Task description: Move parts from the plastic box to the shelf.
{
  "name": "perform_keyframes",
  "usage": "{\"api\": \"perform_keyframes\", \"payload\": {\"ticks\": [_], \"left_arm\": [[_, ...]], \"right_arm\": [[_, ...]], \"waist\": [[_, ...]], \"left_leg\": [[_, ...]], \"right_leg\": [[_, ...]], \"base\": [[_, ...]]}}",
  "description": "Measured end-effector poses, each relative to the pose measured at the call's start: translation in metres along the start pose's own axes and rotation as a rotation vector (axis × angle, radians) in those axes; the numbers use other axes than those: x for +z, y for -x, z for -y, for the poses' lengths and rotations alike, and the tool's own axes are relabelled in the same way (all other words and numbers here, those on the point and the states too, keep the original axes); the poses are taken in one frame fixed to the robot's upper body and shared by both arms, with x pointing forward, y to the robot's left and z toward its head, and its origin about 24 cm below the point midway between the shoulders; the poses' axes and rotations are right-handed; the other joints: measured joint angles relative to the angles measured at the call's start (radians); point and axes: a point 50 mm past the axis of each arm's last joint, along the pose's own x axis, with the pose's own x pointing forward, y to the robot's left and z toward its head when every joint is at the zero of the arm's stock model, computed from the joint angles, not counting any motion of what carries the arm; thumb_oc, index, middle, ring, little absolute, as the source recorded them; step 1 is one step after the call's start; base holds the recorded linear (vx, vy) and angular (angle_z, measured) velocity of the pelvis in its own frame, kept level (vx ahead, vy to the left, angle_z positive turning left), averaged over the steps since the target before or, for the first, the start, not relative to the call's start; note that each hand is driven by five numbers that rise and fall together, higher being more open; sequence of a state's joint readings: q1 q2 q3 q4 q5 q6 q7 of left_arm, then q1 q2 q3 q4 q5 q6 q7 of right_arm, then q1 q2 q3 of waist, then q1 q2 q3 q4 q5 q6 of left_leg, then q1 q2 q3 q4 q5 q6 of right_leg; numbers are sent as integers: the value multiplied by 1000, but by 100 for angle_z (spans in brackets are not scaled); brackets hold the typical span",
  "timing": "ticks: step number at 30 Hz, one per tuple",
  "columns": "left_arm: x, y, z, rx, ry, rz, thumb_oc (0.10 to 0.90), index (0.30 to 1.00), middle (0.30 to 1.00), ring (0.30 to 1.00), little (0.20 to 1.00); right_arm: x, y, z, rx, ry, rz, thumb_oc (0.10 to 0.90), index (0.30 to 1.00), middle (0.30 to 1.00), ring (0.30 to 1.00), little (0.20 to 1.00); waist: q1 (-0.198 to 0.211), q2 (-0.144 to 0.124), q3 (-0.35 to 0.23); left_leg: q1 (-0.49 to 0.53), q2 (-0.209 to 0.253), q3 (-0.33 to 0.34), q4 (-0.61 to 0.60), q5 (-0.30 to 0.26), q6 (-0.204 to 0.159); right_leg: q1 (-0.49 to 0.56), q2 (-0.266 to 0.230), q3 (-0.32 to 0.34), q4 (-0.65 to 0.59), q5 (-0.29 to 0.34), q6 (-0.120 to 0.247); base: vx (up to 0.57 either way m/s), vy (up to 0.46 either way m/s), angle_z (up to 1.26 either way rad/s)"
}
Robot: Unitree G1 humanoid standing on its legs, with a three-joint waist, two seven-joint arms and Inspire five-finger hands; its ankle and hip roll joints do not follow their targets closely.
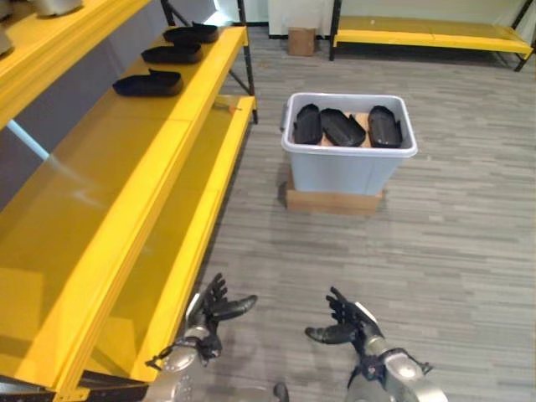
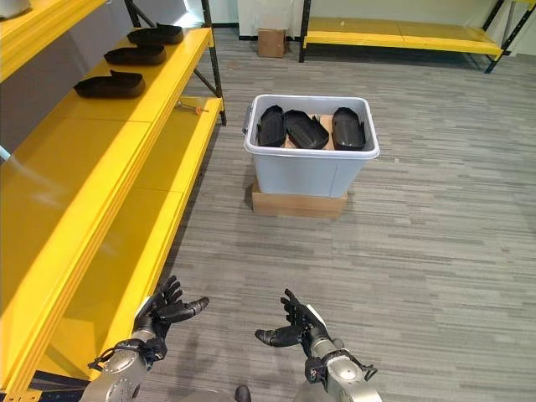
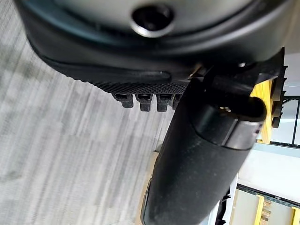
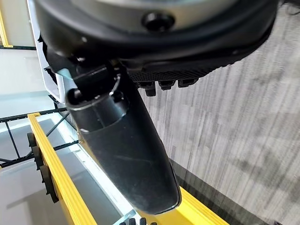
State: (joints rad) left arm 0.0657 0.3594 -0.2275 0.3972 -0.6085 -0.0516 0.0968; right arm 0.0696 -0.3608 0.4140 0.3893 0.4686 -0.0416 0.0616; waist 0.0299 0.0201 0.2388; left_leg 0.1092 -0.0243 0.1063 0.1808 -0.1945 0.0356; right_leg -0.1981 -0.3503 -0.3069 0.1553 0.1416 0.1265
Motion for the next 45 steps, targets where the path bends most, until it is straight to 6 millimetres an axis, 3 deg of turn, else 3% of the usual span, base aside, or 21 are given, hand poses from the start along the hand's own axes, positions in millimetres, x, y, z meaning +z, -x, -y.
{"api": "perform_keyframes", "payload": {"ticks": [2,5,9,12,13,14,15,17,19,21,23,27,29,30,32,33,34,36,40,42,45], "left_arm": [[2,4,-2,1,-19,23,900,1000,1000,1000,1000],[0,5,6,-30,3,23,900,1000,1000,1000,1000],[1,4,8,-31,15,33,900,1000,1000,1000,1000],[1,4,7,-28,19,35,900,1000,1000,1000,1000],[0,5,6,-23,20,29,900,1000,1000,1000,1000],[-1,6,5,-21,20,25,900,1000,1000,1000,1000],[-4,7,5,-21,20,18,900,1000,1000,1000,1000],[-5,8,6,-29,21,13,900,1000,1000,1000,1000],[-8,9,6,-30,19,4,900,1000,1000,1000,1000],[-10,10,5,-23,29,-3,900,1000,1000,1000,1000],[-12,12,2,-15,45,-13,900,1000,1000,1000,1000],[-15,12,2,-15,44,-24,900,1000,1000,1000,1000],[-15,11,-1,-2,42,-25,900,1000,1000,1000,1000],[-12,11,-2,4,45,-18,900,1000,1000,1000,1000],[-12,10,-3,8,45,-19,900,1000,1000,1000,1000],[-7,8,-2,3,43,-1,900,1000,1000,1000,1000],[-2,6,-2,0,37,14,900,1000,1000,1000,1000],[6,1,0,-10,29,36,900,1000,1000,1000,1000],[20,-1,-10,10,2,77,900,1000,1000,1000,1000],[22,-1,-14,24,-14,81,900,1000,1000,1000,1000],[21,-1,-14,26,-19,77,900,1000,1000,1000,1000]], "right_arm": [[7,-2,3,6,14,16,900,1000,1000,1000,1000],[17,-4,15,-24,44,36,900,1000,1000,1000,1000],[22,-4,23,-48,56,48,900,1000,1000,1000,1000],[21,-4,21,-41,58,45,900,1000,1000,1000,1000],[17,-4,18,-30,57,31,900,1000,1000,1000,1000],[14,-3,15,-24,58,22,900,1000,1000,1000,1000],[12,-2,14,-20,59,16,900,1000,1000,1000,1000],[12,-2,15,-34,54,20,900,1000,1000,1000,1000],[14,-3,15,-38,57,26,900,1000,1000,1000,1000],[12,-3,13,-36,49,23,900,1000,1000,1000,1000],[12,-4,10,-29,39,27,900,1000,1000,1000,1000],[6,-5,13,-45,38,3,900,1000,1000,1000,1000],[3,-4,15,-50,38,-10,900,1000,1000,1000,1000],[4,-3,15,-49,38,-7,900,1000,1000,1000,1000],[1,-1,14,-47,33,-15,900,1000,1000,1000,1000],[0,-1,14,-45,31,-14,900,1000,1000,1000,1000],[0,-2,12,-43,23,-12,900,1000,1000,1000,1000],[5,-4,9,-34,19,4,900,1000,1000,1000,1000],[26,-12,-6,25,9,93,900,1000,1000,1000,1000],[34,-14,-9,38,13,118,900,1000,1000,1000,1000],[32,-14,-9,36,9,114,900,1000,1000,1000,1000]], "waist": [[2,-7,-40],[-23,22,-57],[-26,0,-90],[2,-10,-96],[39,-25,-95],[55,-40,-93],[65,-47,-88],[69,-60,-80],[83,-74,-70],[84,-76,-67],[90,-83,-61],[104,-74,-25],[121,-69,-5],[119,-75,-3],[106,-63,-8],[109,-64,-9],[111,-81,-7],[111,-103,-16],[119,-102,-25],[116,-101,-31],[113,-99,-48]], "left_leg": [[35,64,0,-26,-17,-61],[57,143,10,-39,19,-120],[30,219,-6,53,47,-165],[-65,268,-27,252,83,-178],[-164,304,-61,464,212,-145],[-203,311,-66,538,285,-123],[-246,325,-61,630,284,-115],[-326,282,-54,659,159,-113],[-406,223,-14,580,132,-117],[-432,214,44,409,124,-116],[-430,212,63,151,151,-126],[-456,224,16,-125,271,-145],[-456,223,1,-130,305,-138],[-434,198,-2,-109,315,-120],[-391,172,-1,-73,316,-90],[-383,161,-1,-77,368,-58],[-382,141,10,-72,364,-36],[-385,77,26,-67,328,4],[-332,-32,49,-22,220,52],[-325,-59,47,-5,181,76],[-293,-92,40,-16,182,93]], "right_leg": [[61,98,-14,-23,-28,-27],[42,161,-46,64,-65,-49],[18,225,-56,153,-155,-95],[25,274,-57,154,-193,-135],[65,313,-63,115,-189,-192],[93,324,-66,92,-194,-213],[135,343,-68,60,-208,-233],[173,351,-70,17,-203,-231],[182,349,-78,2,-200,-214],[218,374,-68,-50,-204,-204],[230,387,-63,-55,-207,-196],[286,429,-55,-100,-213,-185],[334,442,-59,-134,-229,-176],[374,432,-52,-170,-285,-157],[416,426,-58,-168,-311,-141],[416,414,-53,-149,-328,-122],[411,392,-51,-136,-343,-110],[393,324,-43,-92,-366,-87],[371,191,-16,82,-375,-66],[338,165,18,180,-362,-59],[257,113,60,376,-369,-38]], "base": [[310,-211,-8],[316,-262,-9],[207,-259,-20],[205,-320,-35],[249,-305,-53],[168,-214,-43],[1,-35,-7],[67,-5,5],[198,30,4],[169,94,3],[135,94,-9],[227,130,-16],[430,232,-43],[399,224,-37],[226,141,-7],[253,185,11],[251,203,12],[285,235,23],[280,258,17],[178,202,10],[175,204,20]]}}
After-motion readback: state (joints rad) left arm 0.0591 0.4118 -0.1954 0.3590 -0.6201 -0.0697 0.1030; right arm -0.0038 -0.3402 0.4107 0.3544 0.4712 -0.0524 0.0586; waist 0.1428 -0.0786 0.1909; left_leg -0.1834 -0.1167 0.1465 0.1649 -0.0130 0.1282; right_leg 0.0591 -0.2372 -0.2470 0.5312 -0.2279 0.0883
